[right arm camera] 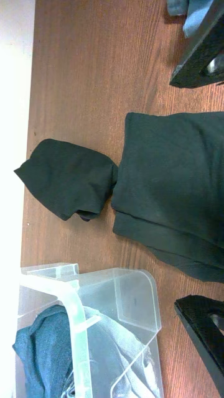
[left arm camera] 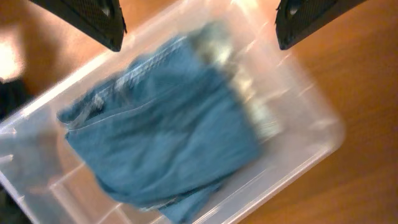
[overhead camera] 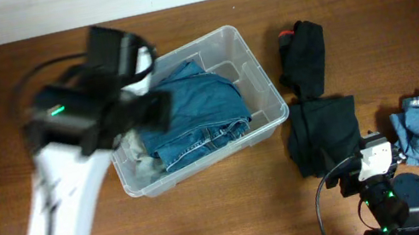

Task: Pack container
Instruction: 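Release and tuck the dark-blue jeans flat inside the container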

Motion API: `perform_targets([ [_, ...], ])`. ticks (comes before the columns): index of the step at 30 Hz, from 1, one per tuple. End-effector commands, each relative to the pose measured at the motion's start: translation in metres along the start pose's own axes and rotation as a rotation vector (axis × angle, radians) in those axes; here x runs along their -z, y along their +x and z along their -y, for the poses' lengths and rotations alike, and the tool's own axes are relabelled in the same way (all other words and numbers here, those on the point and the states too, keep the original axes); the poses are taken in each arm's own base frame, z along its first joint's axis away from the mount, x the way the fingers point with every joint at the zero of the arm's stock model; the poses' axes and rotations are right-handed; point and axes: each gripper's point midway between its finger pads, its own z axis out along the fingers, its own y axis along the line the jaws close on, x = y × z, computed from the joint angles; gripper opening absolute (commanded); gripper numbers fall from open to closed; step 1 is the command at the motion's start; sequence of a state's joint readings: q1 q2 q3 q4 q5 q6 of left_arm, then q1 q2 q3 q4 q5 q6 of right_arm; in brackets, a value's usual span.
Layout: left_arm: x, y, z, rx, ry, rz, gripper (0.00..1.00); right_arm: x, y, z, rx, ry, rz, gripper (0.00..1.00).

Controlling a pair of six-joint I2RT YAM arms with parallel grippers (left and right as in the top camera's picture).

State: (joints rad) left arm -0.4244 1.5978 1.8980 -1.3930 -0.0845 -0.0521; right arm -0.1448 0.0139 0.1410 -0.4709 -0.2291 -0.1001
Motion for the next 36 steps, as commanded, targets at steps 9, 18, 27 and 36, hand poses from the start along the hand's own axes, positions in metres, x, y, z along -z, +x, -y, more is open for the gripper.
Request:
perform_targets([
  [9,-0.148,0.077,0.065,-0.022,0.292,-0.292,0.37,0.000,0.002,0.000,-0.014,0.000,-0.001,0.98],
  [18,-0.246,0.159,0.042,-0.196,0.169,-0.590,0.23,0.000,0.002,0.000,-0.014,0.000,-0.001,0.98],
  [27,-0.177,0.079,0.036,-0.188,0.139,-0.490,0.29,0.000,0.002,0.000,-0.014,0.000,-0.001,0.98],
  [36,-0.036,0.010,-0.044,0.197,-0.242,-0.275,0.95,0.000,0.002,0.000,-0.014,0.000,-0.001,0.99],
])
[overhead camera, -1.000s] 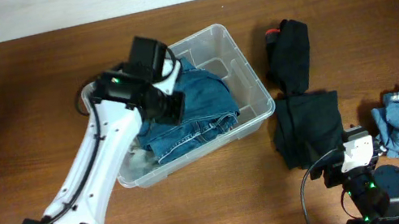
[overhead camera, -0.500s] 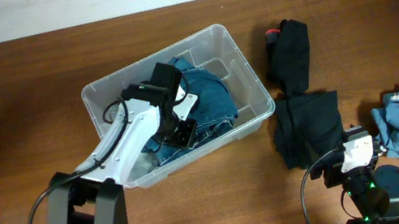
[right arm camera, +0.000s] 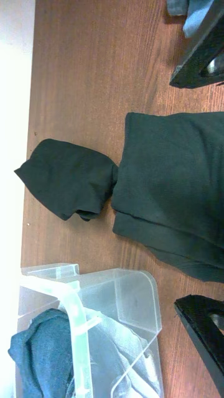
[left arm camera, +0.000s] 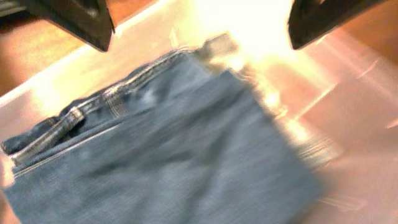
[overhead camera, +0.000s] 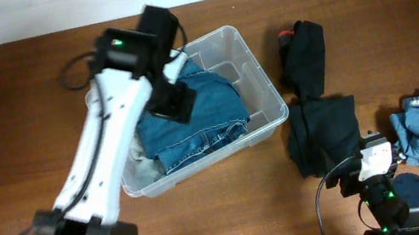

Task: Pack container
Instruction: 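Release and tuck the dark-blue jeans flat inside the container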

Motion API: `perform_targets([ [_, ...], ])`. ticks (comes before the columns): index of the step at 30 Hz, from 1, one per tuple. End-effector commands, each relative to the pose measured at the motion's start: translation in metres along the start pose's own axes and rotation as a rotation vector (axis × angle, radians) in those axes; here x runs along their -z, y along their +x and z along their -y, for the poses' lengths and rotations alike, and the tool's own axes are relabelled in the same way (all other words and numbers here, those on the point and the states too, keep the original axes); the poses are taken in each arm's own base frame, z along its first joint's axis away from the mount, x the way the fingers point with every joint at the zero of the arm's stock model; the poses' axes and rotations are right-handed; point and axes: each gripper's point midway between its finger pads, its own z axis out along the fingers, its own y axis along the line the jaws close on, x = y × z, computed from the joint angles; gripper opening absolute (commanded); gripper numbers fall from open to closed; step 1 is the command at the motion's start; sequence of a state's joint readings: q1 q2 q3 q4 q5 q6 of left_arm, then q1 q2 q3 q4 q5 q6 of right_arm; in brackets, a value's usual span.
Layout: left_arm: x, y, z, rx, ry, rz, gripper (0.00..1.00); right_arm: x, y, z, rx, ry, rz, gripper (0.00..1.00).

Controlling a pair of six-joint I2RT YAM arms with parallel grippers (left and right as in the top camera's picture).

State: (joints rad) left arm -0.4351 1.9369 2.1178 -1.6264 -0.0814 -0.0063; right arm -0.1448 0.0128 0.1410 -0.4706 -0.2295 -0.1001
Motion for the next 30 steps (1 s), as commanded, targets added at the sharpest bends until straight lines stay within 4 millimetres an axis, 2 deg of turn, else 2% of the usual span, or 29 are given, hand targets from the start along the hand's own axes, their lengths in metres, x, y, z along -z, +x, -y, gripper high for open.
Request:
perform_targets([
  [1,0.035,0.014,-0.058,0.379,-0.162,0.068,0.95,0.000,0.002,0.000,-0.015,0.001,-0.003,0.98],
  [2,0.034,0.016,-0.065,0.433,-0.144,0.064,0.95,0.000,0.002,0.000,-0.015,0.001,-0.003,0.98],
  [4,0.025,0.026,-0.088,0.510,-0.136,0.025,0.65,0.000,0.002,0.000,-0.015,0.001,-0.003,0.98],
  [5,0.020,0.031,-0.097,0.548,-0.149,0.003,0.61,0.000,0.002,0.000,-0.015,0.001,-0.003,0.98],
  [7,0.002,0.045,-0.117,0.638,-0.164,-0.053,0.62,0.000,0.002,0.000,-0.015,0.001,-0.003,0.99],
  [8,-0.015,0.054,-0.128,0.698,-0.164,-0.088,0.66,0.000,0.002,0.000,-0.015,0.001,-0.003,0.98],
  [9,-0.029,0.057,-0.131,0.733,-0.135,-0.109,0.67,0.000,0.002,0.000,-0.015,0.001,-0.003,0.98],
  [11,-0.058,0.060,-0.130,0.784,-0.037,-0.132,0.67,0.000,0.002,0.000,-0.015,0.001,-0.003,0.98],
  [13,-0.086,0.059,-0.122,0.817,0.080,-0.142,0.61,0.000,0.002,0.000,-0.015,0.001,-0.003,0.98],
  [16,-0.112,0.054,-0.113,0.830,0.157,-0.121,0.59,0.000,0.002,0.000,-0.015,0.001,-0.003,0.98],
  [18,-0.123,0.056,-0.109,0.825,0.163,-0.126,0.50,0.000,0.002,0.000,-0.015,0.001,-0.003,0.99],
  [20,-0.129,0.059,-0.107,0.822,0.162,-0.135,0.34,0.000,0.002,0.000,-0.015,0.001,-0.003,0.98],
  [21,-0.131,0.059,-0.107,0.811,0.161,-0.129,0.29,0.000,0.002,0.000,-0.015,0.001,-0.003,0.99],
  [25,-0.134,0.036,-0.122,0.587,0.133,-0.003,0.25,0.000,0.002,0.000,-0.015,0.001,-0.003,0.98],
  [28,-0.135,0.028,-0.134,0.499,0.081,0.045,0.01,0.000,0.002,0.000,-0.015,0.001,-0.003,0.98],
  [30,-0.135,0.020,-0.143,0.433,0.043,0.087,0.01,0.000,0.002,0.000,-0.015,0.001,-0.003,0.98],
])
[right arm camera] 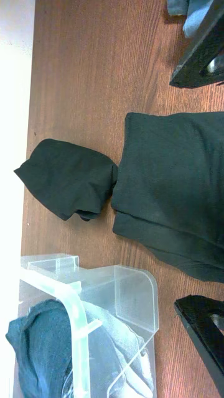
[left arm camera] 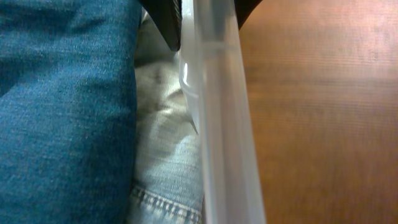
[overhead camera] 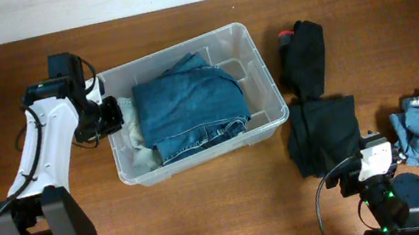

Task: Pack container
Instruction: 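Release and tuck the dark-blue jeans flat inside the container, then withdraw the left arm and reach the right gripper toward the black clothes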

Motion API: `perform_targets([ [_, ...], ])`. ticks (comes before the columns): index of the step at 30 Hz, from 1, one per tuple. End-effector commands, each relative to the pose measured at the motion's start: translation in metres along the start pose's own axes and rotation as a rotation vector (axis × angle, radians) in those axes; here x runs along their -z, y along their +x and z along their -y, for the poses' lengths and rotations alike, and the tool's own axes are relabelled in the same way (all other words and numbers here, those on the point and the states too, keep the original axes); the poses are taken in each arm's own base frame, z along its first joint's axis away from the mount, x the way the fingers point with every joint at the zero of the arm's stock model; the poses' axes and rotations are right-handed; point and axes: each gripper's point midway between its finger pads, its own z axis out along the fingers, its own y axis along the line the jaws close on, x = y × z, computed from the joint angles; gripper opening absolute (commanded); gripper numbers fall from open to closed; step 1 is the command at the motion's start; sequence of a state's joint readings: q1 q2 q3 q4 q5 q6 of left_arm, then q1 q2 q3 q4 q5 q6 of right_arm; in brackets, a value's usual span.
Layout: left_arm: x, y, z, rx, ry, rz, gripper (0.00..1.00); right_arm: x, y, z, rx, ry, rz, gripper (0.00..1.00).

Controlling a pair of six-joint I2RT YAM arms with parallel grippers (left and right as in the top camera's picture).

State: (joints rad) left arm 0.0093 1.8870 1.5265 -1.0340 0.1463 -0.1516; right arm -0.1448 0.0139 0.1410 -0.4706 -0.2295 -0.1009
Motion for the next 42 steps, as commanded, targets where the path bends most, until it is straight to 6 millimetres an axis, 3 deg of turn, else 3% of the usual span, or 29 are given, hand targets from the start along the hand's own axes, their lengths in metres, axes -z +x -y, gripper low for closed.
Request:
perform_targets([
  [1,0.003,-0.017,-0.019,-0.158,-0.127,0.071,0.01,0.000,0.002,0.000,-0.015,0.001,-0.002,0.98],
  [5,0.010,-0.037,-0.042,-0.163,-0.271,0.147,0.01,0.000,0.002,0.000,-0.015,0.001,-0.002,0.98],
  [9,0.017,-0.059,-0.059,-0.167,-0.293,0.227,0.01,0.000,0.002,0.000,-0.015,0.001,-0.002,0.98],
  [13,0.022,-0.068,-0.079,-0.119,-0.306,0.265,0.04,0.000,0.002,0.000,-0.015,0.001,-0.002,0.99],
  [14,0.023,-0.069,-0.081,-0.113,-0.300,0.269,0.12,0.000,0.002,0.000,-0.015,0.001,-0.002,0.98],
  [15,0.023,-0.069,-0.081,-0.110,-0.282,0.271,0.33,0.000,0.002,0.000,-0.015,0.001,-0.002,0.98],
  [17,0.021,-0.069,-0.071,-0.117,-0.218,0.271,0.98,0.000,0.002,0.000,-0.015,0.001,-0.002,0.98],
  [19,0.025,-0.072,-0.058,-0.128,-0.154,0.277,0.99,0.000,0.002,0.000,-0.015,0.001,-0.002,0.98],
  [22,0.049,-0.076,-0.041,-0.134,-0.078,0.291,0.99,0.000,0.002,0.000,-0.015,0.001,-0.002,0.98],
  [25,0.095,-0.082,-0.032,-0.081,-0.065,0.335,0.99,0.000,0.002,0.000,-0.015,0.001,-0.002,0.98],
  [26,0.118,-0.087,-0.030,-0.073,-0.065,0.371,0.99,0.000,0.002,0.000,-0.015,0.001,-0.002,0.98],
  [30,0.170,-0.092,-0.039,0.028,-0.062,0.459,0.99,0.000,0.002,0.000,-0.015,0.001,-0.002,0.98],
  [32,0.189,-0.093,-0.050,0.096,-0.063,0.500,0.99,0.000,0.002,0.000,-0.015,0.001,-0.002,0.98],
  [33,0.208,-0.091,-0.078,0.200,-0.092,0.547,0.99,0.000,0.002,0.000,-0.015,0.001,-0.002,0.98],
  [38,0.224,-0.076,-0.147,0.382,-0.173,0.566,0.99,0.000,0.002,0.000,-0.015,0.001,-0.002,0.98],
  [40,0.224,-0.069,-0.160,0.413,-0.185,0.554,0.99,0.000,-0.006,-0.001,-0.014,-0.010,0.032,0.99],
  [42,0.225,-0.066,-0.167,0.431,-0.192,0.552,0.99,0.001,-0.018,-0.017,-0.084,-0.109,0.079,0.98],
])
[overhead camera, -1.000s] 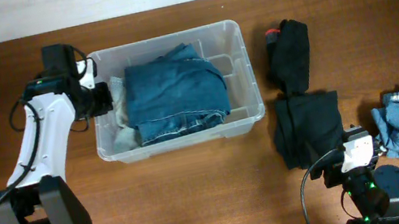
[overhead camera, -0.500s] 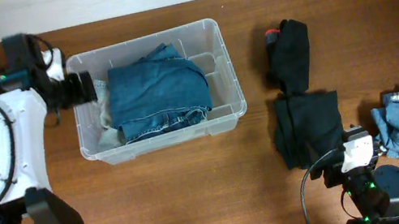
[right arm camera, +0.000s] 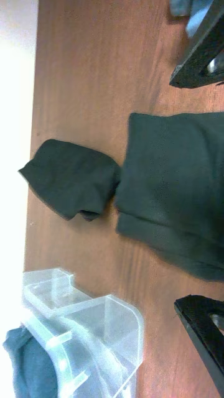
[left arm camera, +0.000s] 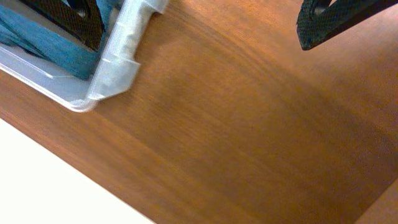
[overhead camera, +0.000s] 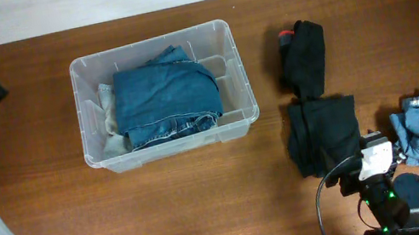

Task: Pack container
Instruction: 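Withdraw the left arm and reach the right gripper toward the black clothes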

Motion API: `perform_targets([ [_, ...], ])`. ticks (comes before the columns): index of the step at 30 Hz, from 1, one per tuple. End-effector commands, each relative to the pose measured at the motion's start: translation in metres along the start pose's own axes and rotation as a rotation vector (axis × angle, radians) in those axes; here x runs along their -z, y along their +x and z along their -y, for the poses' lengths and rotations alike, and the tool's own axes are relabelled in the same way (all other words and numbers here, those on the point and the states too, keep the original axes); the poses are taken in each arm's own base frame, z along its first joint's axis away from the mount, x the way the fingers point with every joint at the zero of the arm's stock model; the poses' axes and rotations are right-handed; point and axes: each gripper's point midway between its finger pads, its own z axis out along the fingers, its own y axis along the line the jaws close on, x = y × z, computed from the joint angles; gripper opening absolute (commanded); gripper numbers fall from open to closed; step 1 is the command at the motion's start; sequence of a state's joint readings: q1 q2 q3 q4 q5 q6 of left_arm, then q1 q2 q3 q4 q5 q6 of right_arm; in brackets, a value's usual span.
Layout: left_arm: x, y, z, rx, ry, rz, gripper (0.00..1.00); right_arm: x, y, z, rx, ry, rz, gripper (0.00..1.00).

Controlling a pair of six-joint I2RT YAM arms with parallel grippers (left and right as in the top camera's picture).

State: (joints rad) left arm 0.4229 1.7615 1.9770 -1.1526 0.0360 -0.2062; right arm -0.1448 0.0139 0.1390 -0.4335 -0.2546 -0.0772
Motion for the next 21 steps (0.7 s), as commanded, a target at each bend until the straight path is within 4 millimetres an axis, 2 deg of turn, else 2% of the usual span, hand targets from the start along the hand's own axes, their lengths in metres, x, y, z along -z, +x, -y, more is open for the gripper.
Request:
perform_targets([
  [1,0.010,-0.006,-0.011,0.037,-0.016,0.025,0.99,0.000,-0.012,-0.014,-0.071,-0.086,0.057,0.98],
  [3,0.010,-0.006,-0.011,0.037,-0.016,0.025,0.99,0.001,-0.023,-0.015,-0.071,-0.099,0.101,0.98],
  [6,0.010,-0.006,-0.011,0.037,-0.016,0.025,0.99,0.014,-0.081,-0.015,-0.064,-0.106,0.334,0.98],
  [9,0.010,-0.005,-0.011,0.037,-0.017,0.024,0.99,0.028,-0.122,-0.005,-0.108,-0.065,0.451,0.98],
  [11,0.010,-0.005,-0.011,0.037,-0.017,0.023,0.99,0.030,-0.142,-0.002,-0.124,-0.054,0.436,0.98],
  [13,0.010,-0.005,-0.011,0.037,-0.017,0.023,0.99,0.018,-0.155,0.000,-0.155,-0.060,0.329,0.99],
  [17,0.010,-0.005,-0.011,0.037,-0.017,0.022,0.99,-0.028,-0.172,0.006,-0.245,-0.095,0.020,0.99],
  [21,0.010,-0.005,-0.011,0.037,-0.017,0.023,0.99,-0.089,-0.210,-0.013,-0.340,-0.322,-0.216,0.98],
])
